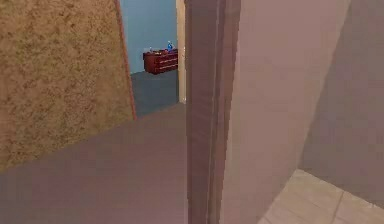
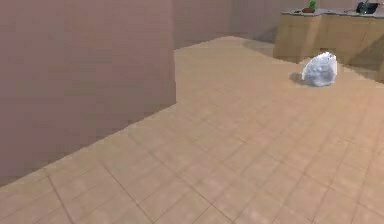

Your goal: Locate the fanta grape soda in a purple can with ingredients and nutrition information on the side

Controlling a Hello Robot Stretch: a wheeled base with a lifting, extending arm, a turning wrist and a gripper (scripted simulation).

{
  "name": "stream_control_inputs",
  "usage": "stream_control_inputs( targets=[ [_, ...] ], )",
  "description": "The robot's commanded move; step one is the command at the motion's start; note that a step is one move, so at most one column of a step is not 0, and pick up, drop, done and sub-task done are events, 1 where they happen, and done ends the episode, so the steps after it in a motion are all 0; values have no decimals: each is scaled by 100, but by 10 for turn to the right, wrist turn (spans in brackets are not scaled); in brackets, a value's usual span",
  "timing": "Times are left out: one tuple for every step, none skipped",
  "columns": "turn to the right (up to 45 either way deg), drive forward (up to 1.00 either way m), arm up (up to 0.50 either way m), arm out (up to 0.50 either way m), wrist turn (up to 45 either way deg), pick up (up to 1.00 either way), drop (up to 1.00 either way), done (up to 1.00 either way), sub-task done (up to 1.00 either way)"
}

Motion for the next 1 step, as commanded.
stream_control_inputs(
  targets=[
    [-450,0,0,0,0,0,0,0,0]
  ],
)
